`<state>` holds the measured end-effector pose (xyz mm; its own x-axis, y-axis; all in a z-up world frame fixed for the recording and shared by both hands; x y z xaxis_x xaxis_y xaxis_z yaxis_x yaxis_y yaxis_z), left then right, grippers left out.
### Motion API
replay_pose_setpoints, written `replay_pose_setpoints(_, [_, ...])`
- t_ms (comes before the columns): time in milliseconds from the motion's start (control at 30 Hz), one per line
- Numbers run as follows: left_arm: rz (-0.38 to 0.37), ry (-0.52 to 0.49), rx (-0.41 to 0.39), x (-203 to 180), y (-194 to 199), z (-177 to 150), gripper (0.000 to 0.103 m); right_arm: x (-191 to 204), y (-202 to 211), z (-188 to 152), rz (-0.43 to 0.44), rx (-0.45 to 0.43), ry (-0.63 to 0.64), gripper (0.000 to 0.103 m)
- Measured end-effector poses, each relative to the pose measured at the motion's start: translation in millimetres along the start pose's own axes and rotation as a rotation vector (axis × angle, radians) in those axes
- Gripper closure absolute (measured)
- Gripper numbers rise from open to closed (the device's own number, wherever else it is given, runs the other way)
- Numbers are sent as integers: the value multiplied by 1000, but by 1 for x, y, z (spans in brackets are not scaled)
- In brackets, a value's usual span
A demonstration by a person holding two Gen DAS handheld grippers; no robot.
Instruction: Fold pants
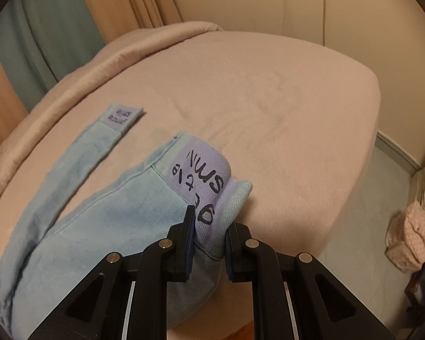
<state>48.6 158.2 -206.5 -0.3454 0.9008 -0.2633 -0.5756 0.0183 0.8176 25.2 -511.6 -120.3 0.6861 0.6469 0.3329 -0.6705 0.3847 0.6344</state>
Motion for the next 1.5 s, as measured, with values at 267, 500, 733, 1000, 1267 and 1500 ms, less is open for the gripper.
replay_pose_setpoints(267, [21,-23,3,-1,-6,3,68,-1,-7,1,-3,28,7,89])
replay_pose_setpoints(500, [6,-2,15,-1,-3,4,70,4,-1,6,0,12,15,89])
replay_pose_setpoints(733, [15,-22,18,-2,-8,5,68,-8,-13,3,-3,92,-25,78])
replay_pose_setpoints(1000, [38,-35,16,-3,-10,6,67,-58,18,32,-169,-47,-105,64])
replay_pose_setpoints(1267, [45,-38,12,-5,-9,5,69,-58,11,16,-31,55,-173,57])
replay_pose_setpoints(1500, [35,-56,10,-6,-1,6,71,-32,19,14,8,11,-90,98])
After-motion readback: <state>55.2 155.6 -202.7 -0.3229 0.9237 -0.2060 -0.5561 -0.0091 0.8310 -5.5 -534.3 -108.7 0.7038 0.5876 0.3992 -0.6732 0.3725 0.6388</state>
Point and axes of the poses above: each gripper's, at about its wrist camera, not at the fingertips, and y roughly against the way its jaws point, x to its left, z to its top, the point moved 10 cm from there along -y, roughly the way its jaws point, and after that the axes turned 14 degrees about -y, right-handed, at the moved point
